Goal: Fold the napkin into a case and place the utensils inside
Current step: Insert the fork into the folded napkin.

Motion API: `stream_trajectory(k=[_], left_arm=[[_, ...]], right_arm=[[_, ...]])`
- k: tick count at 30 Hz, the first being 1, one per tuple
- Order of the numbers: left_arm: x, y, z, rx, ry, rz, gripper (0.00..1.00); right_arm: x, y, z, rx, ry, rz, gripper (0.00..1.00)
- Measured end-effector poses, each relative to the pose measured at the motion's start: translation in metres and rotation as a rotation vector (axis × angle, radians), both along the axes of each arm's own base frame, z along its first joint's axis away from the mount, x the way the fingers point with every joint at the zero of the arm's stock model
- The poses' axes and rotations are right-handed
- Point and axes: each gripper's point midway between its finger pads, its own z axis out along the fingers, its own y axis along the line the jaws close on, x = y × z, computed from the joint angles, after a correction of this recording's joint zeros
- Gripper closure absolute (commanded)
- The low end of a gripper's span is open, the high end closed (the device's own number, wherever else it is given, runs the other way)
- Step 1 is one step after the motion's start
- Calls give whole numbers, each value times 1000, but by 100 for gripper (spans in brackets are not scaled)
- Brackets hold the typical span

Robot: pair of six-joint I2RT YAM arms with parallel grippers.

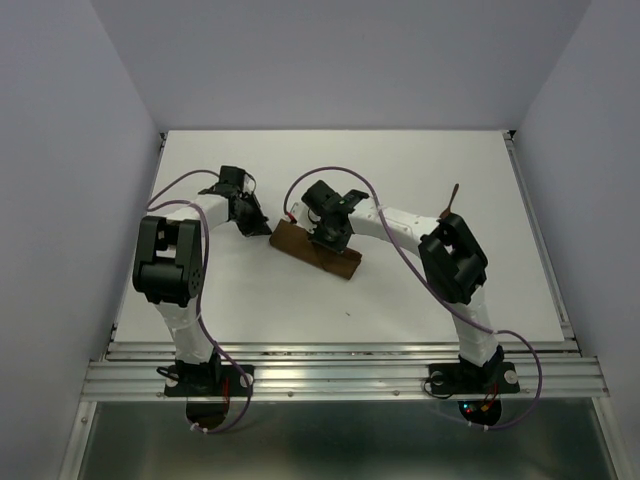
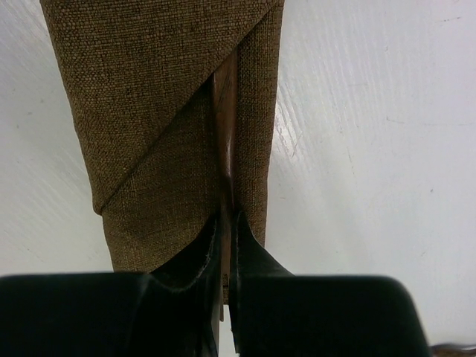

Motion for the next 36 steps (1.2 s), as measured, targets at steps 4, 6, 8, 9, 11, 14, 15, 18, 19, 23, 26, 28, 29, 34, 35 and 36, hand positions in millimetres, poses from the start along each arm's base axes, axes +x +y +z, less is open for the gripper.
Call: stream_trajectory(k=[4,6,8,9,11,14,15,18,19,23,26,28,29,34,35,36], left_arm=[[-4,0,-7,-5,14,0,100],[-6,-1,-9,-8,18,0,100],[-7,-1,-10,-12,21,1,100],[-7,-2,-11,-13,22,0,100],[-5,-3,-10,-19,15,-2,100],[-4,-4,-10,-24,9,-3,100],[-4,-4,-10,-26,9,-4,100],[-5,-4,-10,-29,10,-3,100],[-4,-5,-10,-30,9,-4,100],[-4,-5,-9,-32,7,-4,100],[-4,-5,-9,-33,7,-3,100],[-4,-5,-9,-35,7,-2,100],[-4,-6,-9,-36,7,-3,100],[-4,-7,-11,-38,12,-4,100],[-4,-7,-12,-38,13,-4,100],[-4,-8,-13,-38,14,-5,100]], right_arm=[[-2,2,0,4,3,-3,99],[-5,5,0,8,6,-2,99],[-7,7,0,10,9,1,99],[-8,8,0,11,10,0,99],[-10,11,0,14,11,-2,99],[-13,13,0,16,14,-1,99],[-14,14,0,16,15,-1,99],[-16,16,0,19,18,-7,99],[-17,17,0,21,19,-10,99],[-19,18,0,22,23,-16,99],[-20,18,0,24,26,-24,99],[-22,19,-1,26,33,-29,99],[-23,18,-1,26,36,-32,99],[-27,18,3,21,52,-47,99],[-27,19,3,20,54,-49,99],[-28,19,4,19,56,-51,99]])
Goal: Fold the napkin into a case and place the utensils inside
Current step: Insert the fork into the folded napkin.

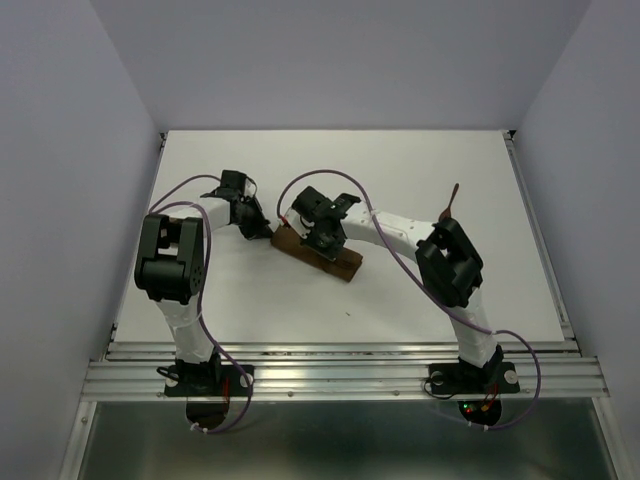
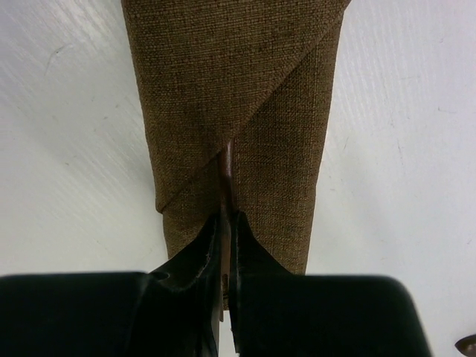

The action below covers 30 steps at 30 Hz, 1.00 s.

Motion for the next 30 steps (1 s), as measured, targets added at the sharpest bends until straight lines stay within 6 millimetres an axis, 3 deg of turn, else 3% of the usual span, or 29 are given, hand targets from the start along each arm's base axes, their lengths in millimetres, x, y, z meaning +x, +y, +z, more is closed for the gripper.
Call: stream_trajectory(k=[30], left_arm=[[-2,-6,-2,-3,4,-11,100]], right_arm=[[-13,18,2,7,60,-19,99]])
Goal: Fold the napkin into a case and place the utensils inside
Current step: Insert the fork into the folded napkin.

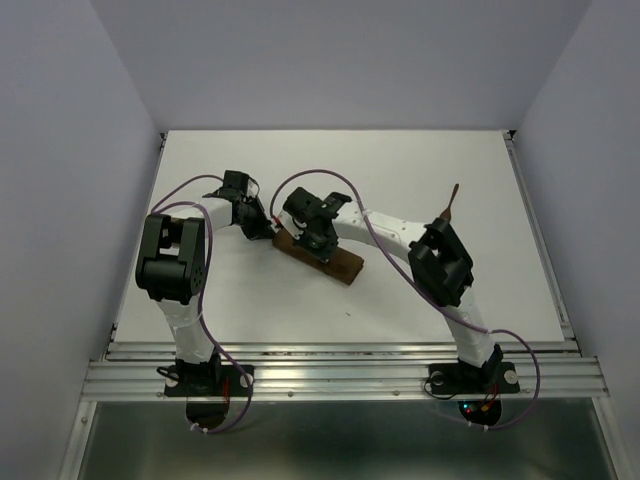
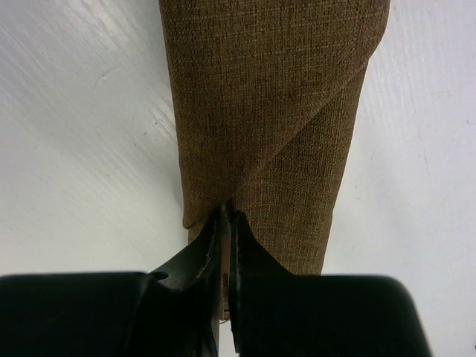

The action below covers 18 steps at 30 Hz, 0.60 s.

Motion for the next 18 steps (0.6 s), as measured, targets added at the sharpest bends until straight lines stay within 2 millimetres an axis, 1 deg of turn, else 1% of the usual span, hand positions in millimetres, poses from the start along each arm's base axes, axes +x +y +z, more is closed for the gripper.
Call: stream_trajectory(k=[3,11,16,18], left_arm=[[0,0,0,-1,1,0,100],[0,0,0,-3,1,0,100],[0,-1,0,-4,1,-1,100],[0,-1,0,-4,1,-1,100]], right_arm=[[1,3,0,5,1,-4,99],[-7,6,-2,8,28,0,99],[-7,9,-7,8,38,4,99],[-6,11,-9,8,40,6,96]])
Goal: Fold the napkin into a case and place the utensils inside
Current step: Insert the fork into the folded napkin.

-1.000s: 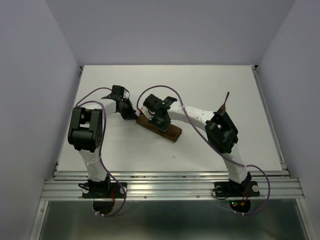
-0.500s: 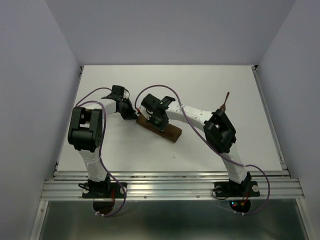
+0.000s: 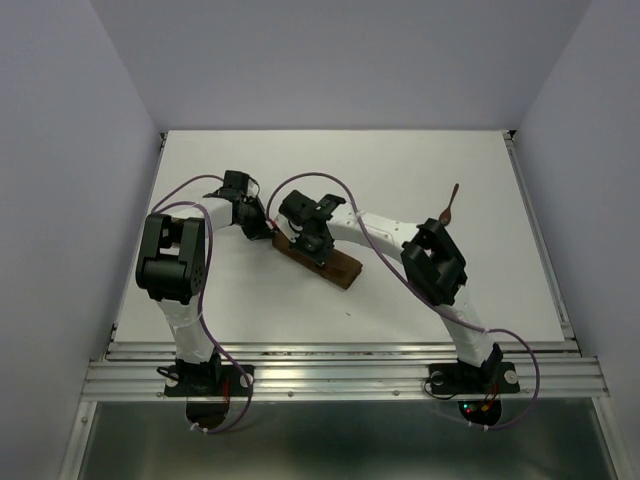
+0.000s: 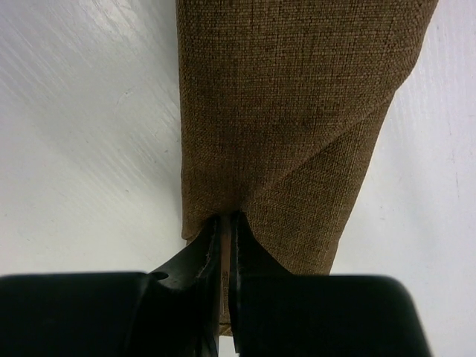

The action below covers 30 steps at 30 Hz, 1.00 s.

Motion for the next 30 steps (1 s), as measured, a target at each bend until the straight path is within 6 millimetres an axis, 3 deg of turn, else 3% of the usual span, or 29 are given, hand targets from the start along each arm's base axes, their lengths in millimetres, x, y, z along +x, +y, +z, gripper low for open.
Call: stream_trajectory(k=[1,4,24,30], left_arm=[[0,0,0,0,0,0,100],[0,0,0,0,0,0,100],[0,-1,-1,-5,-1,-4,100],[1,-4,0,-12,-6,-9,100]], right_arm=[[0,1,-1,0,1,1,86],[0,3,-3,-2,4,1,77],[-6,-3,-10,-5,9,-15,72],[-5,-5,4,24,-28,-23,65]])
